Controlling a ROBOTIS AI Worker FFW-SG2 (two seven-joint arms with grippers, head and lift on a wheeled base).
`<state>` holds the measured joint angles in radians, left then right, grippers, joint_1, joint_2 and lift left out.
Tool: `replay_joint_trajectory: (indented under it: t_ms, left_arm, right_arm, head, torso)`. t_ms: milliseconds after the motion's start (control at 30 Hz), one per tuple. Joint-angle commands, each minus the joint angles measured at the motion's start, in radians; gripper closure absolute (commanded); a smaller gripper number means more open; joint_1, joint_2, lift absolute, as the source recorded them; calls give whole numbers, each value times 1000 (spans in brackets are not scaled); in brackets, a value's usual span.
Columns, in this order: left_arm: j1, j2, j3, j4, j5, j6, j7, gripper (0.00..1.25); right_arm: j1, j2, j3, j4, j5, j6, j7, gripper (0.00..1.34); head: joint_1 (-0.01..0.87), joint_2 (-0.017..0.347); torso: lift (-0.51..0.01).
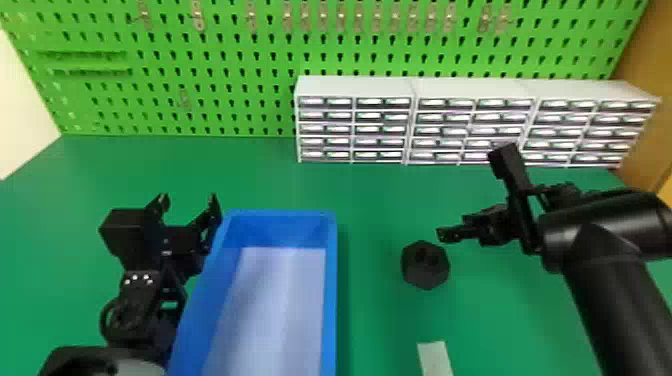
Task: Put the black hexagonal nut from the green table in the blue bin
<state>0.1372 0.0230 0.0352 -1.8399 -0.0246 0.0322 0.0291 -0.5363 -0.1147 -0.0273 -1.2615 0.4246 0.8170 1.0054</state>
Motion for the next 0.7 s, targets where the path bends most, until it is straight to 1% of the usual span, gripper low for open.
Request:
replay_joint_trajectory:
  t_ms: [0, 267, 467, 667]
  left_arm:
    - [-4, 0, -3, 2, -2, 0, 0, 501]
    - [-7, 0, -5, 4, -2, 0, 0, 501]
    - [-11, 0, -5, 5, -2, -1, 0, 501]
    - [-16, 0, -5, 8, -2, -1, 0, 501]
  right_arm:
    - [-34, 1, 4, 63, 10, -21, -1, 389]
    - [-79, 4, 30, 151, 26, -44, -22, 389]
    - [-105, 3, 52, 220, 17, -65, -30, 389]
    - [-123, 0, 93, 278, 6, -75, -30, 392]
  head:
    - [657, 57]
    - [657, 57]
    - [657, 57]
    - [657, 57]
  torso:
    - [-95]
    - [-95]
    - [-95]
    - [-95]
